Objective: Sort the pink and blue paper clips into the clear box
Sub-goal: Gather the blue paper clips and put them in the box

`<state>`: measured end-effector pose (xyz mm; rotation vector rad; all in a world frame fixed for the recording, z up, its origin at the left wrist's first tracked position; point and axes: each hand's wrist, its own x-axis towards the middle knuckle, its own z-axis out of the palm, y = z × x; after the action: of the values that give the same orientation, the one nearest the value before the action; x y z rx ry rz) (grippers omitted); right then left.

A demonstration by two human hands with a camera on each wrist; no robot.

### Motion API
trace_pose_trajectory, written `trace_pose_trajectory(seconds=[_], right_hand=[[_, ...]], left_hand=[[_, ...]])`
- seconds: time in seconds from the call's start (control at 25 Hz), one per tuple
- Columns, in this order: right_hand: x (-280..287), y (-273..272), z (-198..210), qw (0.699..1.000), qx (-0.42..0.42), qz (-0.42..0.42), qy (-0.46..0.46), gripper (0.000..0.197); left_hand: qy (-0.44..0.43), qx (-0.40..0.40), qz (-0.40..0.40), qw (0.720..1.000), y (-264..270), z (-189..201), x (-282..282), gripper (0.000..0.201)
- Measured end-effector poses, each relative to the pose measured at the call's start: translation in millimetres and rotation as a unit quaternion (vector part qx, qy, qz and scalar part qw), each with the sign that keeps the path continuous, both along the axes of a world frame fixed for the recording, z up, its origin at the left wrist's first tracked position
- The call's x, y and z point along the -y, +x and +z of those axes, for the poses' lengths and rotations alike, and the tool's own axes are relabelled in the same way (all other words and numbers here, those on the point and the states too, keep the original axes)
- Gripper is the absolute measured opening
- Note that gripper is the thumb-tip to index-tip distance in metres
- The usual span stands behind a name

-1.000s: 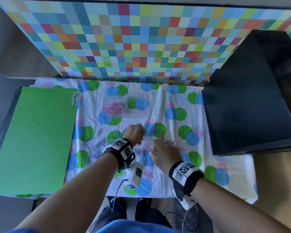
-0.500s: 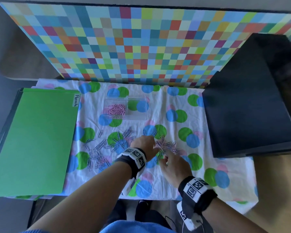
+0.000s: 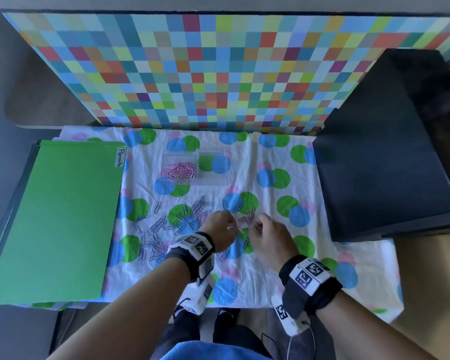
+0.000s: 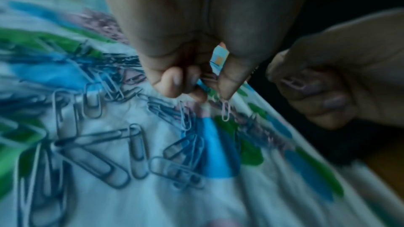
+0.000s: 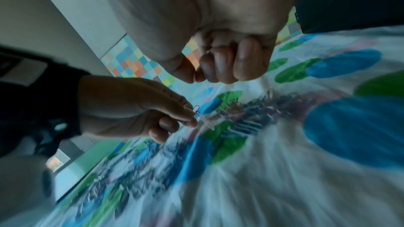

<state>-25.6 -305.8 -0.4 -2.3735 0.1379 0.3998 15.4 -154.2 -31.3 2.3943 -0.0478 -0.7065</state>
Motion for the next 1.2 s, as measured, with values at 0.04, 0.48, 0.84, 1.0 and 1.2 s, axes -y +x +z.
trace_pose_trajectory(seconds=[0.04,0.48,0.84,1.0,1.2], right_hand=[[-2.7,8.0,3.0,1.000,0.005,0.005,0.007,0.012],[-57.3,55.5,47.8,0.970,0.056,0.226,-0.074,0.005],[-31.6,61.5,65.1,0.985,0.147,0.078,0.048,0.037],[26.4,51.5,33.4,0.998,0.055,-0.035,0.015,0.030],[56.1,30.9,-4.3,0.999,0.018,-0.019,-0.034,0.020]], left_hand=[[-0.052,-0.004,0.043,0.998,-1.0,0.1,-5.1,0.007],[-0.572,-0.209,0.402,0.684,0.9,30.1,-13.0,0.030],[-0.543,-0.143,0.557,0.612,70.5,34.3,-53.0,0.029],[-0.409,-0.107,0.555,0.716,124.4,37.8,-83.3,0.026],[-0.001,-0.016,0.245,0.969,131.1,34.3,-86.0,0.026]])
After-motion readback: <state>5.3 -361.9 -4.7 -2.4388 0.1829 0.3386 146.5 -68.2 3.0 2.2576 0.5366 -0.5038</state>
